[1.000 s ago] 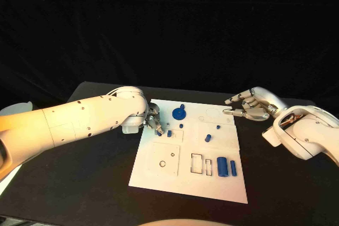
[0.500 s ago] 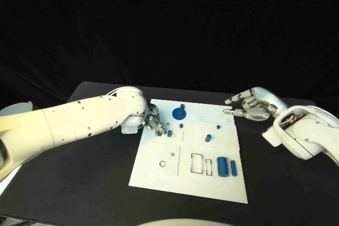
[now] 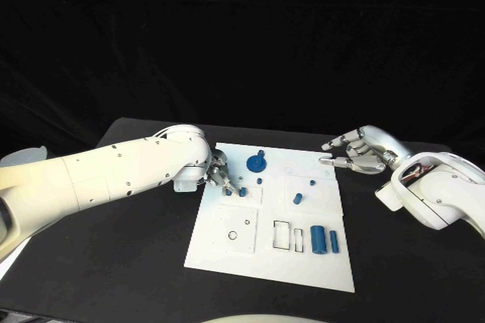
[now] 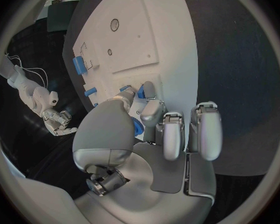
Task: Assemble the parts on the task board
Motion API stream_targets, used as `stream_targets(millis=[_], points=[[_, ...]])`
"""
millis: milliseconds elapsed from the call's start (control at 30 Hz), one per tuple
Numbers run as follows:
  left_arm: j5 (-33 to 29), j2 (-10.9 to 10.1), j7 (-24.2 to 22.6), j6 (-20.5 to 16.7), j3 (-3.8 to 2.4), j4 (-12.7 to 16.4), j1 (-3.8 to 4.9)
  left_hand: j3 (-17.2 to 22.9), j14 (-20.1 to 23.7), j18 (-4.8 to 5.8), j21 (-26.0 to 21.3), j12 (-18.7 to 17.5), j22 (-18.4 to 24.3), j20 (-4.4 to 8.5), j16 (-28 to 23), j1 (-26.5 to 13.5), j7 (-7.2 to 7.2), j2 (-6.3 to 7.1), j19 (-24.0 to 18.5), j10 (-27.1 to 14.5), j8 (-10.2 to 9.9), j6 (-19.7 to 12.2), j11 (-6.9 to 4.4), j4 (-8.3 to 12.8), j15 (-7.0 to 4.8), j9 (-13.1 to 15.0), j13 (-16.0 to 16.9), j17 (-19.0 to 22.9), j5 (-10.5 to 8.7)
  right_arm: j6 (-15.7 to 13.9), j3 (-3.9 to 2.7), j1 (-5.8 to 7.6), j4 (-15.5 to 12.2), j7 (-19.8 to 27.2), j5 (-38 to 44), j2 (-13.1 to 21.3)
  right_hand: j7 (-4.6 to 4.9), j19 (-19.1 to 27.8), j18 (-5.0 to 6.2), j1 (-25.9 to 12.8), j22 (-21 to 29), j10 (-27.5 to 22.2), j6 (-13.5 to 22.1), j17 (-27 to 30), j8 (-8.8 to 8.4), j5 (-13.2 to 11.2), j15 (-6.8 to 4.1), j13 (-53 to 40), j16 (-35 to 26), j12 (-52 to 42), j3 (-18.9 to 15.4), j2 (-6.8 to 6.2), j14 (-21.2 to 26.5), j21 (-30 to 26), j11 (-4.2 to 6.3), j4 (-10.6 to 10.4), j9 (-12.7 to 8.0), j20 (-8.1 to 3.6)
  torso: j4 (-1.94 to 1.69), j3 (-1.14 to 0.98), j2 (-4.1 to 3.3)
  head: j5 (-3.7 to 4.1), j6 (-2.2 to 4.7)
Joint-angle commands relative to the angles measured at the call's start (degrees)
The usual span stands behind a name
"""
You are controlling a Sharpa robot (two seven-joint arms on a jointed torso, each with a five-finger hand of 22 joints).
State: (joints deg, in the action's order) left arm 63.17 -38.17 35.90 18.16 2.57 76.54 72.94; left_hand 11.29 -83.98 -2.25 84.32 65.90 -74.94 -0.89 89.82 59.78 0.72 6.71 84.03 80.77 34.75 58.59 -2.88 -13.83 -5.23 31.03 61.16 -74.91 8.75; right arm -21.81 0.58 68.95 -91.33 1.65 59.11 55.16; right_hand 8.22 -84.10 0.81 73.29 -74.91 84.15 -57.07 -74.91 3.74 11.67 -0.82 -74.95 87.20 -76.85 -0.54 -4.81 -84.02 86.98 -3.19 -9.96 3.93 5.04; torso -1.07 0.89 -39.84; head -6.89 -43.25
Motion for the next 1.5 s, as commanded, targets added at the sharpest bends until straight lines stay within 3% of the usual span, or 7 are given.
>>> stream_targets(millis=[33,300,433,1200,1333,1400,1500], points=[[-0.2,-0.2,0.7,1.5,0.51,-0.1,-0.73,-0.2,-6.0,0.47,0.0,0.2,-8.6,0.27,0.2,0.3,0.12,-0.01,3.0,0.0,-0.3,0.3,-0.02,0.0,-0.41,-0.1,0.0,-15.1,-0.22,0.7,0.0,-0.04,-0.1,0.0,0.4,0.0,-0.15,-2.5,0.66,0.0,-8.9,0.6,-0.3,-9.8,0.26,0.2,-0.25,-8.1,-0.3,0.2,-0.4,0.46,-4.7,-0.3,0.06,-0.1,0.1,-0.02,0.01,0.04,0.02,-0.05,0.14],[-1.2,-1.7,0.1,-2.4,0.19,1.4,-0.75,-3.0,-6.0,0.53,0.1,0.4,-8.9,0.28,0.2,1.4,0.06,-0.48,3.1,0.2,-0.2,0.5,-0.07,-1.5,-0.45,-0.2,0.2,-15.1,-0.11,0.8,0.0,-0.12,0.0,0.1,0.4,-0.1,-0.15,-2.5,0.66,-0.1,-8.9,0.6,-0.3,-9.8,0.26,0.3,-0.25,-8.1,-0.3,0.2,-0.4,0.49,-4.7,-0.3,0.06,-0.2,0.1,-0.02,-0.03,0.07,0.04,0.09,0.21],[-5.7,-2.9,-1.7,-7.4,-0.03,2.1,-0.65,-4.5,-6.0,-0.01,-1.7,-2.5,-6.9,0.26,0.2,2.9,0.54,-1.82,2.1,-1.5,-0.6,-0.8,0.27,-2.5,-0.31,-0.4,-2.9,-15.1,0.89,0.8,0.0,-0.16,0.1,0.0,0.4,-0.1,-0.15,-2.5,0.66,-0.1,-8.9,0.6,-0.3,-9.8,0.26,0.3,-0.25,-8.1,-0.3,0.2,-0.4,0.49,-4.7,-0.3,0.06,-0.2,0.1,-0.02,-0.05,-0.03,0.02,0.12,0.32],[-12.7,-4.5,-6.4,-18.0,-0.35,2.8,-0.45,-10.1,-6.0,-0.86,-5.0,-7.1,-3.9,-0.09,0.2,4.5,1.24,-1.94,0.7,-4.7,-0.4,-3.1,0.86,-2.7,0.03,-0.3,-8.4,-15.1,1.7,0.8,0.0,-0.32,0.2,0.0,0.4,-0.2,-0.15,-2.5,0.66,-0.1,-8.9,0.6,-0.3,-9.8,0.26,0.3,-0.25,-8.1,-0.3,0.2,-0.4,0.49,-4.7,-0.3,0.06,-0.2,0.1,-0.02,-0.01,-0.03,-0.09,0.45,0.33],[-11.0,-4.6,-9.2,-20.2,-0.35,3.5,-0.45,-9.7,-6.0,-1.72,-8.4,-10.6,-0.6,-0.19,0.2,8.8,1.67,-2.79,-0.8,-7.3,-0.2,-4.8,1.17,-1.9,0.06,-0.2,-12.5,-15.1,2.7,0.8,0.0,-0.38,0.3,0.0,0.4,-0.2,-0.15,-2.5,0.66,-0.1,-8.9,0.6,-0.3,-9.8,0.26,0.3,-0.25,-8.1,-0.3,0.2,-0.4,0.49,-4.7,-0.3,0.06,-0.2,0.1,-0.02,-0.01,0.08,-0.09,0.74,0.46],[-8.9,-4.4,-13.5,-22.8,-0.35,3.9,-0.47,-8.3,-4.7,-3.46,-15.8,-17.7,6.4,-0.46,-2.6,13.9,2.39,-2.86,-4.4,-12.7,-0.3,-7.1,1.78,-0.4,0.46,0.0,-20.0,-11.3,2.8,0.7,0.0,-0.41,0.3,0.0,0.4,-0.2,-0.15,-2.5,0.66,-0.1,-8.9,0.7,-0.3,-9.7,0.26,0.4,-0.26,-8.1,-0.3,0.1,-0.6,0.55,-4.7,-0.3,0.07,-0.2,0.1,-0.03,-0.02,0.06,-0.07,0.84,0.45],[-6.1,-3.8,-20.0,-25.9,-0.3,4.3,-0.5,-6.0,-0.4,-5.87,-28.8,-21.6,18.0,-1.45,-10.7,19.5,3.79,-2.62,-10.9,-18.2,-1.1,-10.4,3.24,1.1,1.58,-0.6,-22.9,-1.8,2.3,0.7,0.0,-0.43,0.3,0.1,0.4,-0.2,-0.15,-2.5,0.66,-0.1,-8.9,0.7,-0.3,-9.7,0.26,0.4,-0.26,-8.1,-0.3,0.1,-0.6,0.55,-4.7,-0.3,0.07,-0.2,0.1,-0.03,-0.03,0.05,-0.07,1.19,0.52]])
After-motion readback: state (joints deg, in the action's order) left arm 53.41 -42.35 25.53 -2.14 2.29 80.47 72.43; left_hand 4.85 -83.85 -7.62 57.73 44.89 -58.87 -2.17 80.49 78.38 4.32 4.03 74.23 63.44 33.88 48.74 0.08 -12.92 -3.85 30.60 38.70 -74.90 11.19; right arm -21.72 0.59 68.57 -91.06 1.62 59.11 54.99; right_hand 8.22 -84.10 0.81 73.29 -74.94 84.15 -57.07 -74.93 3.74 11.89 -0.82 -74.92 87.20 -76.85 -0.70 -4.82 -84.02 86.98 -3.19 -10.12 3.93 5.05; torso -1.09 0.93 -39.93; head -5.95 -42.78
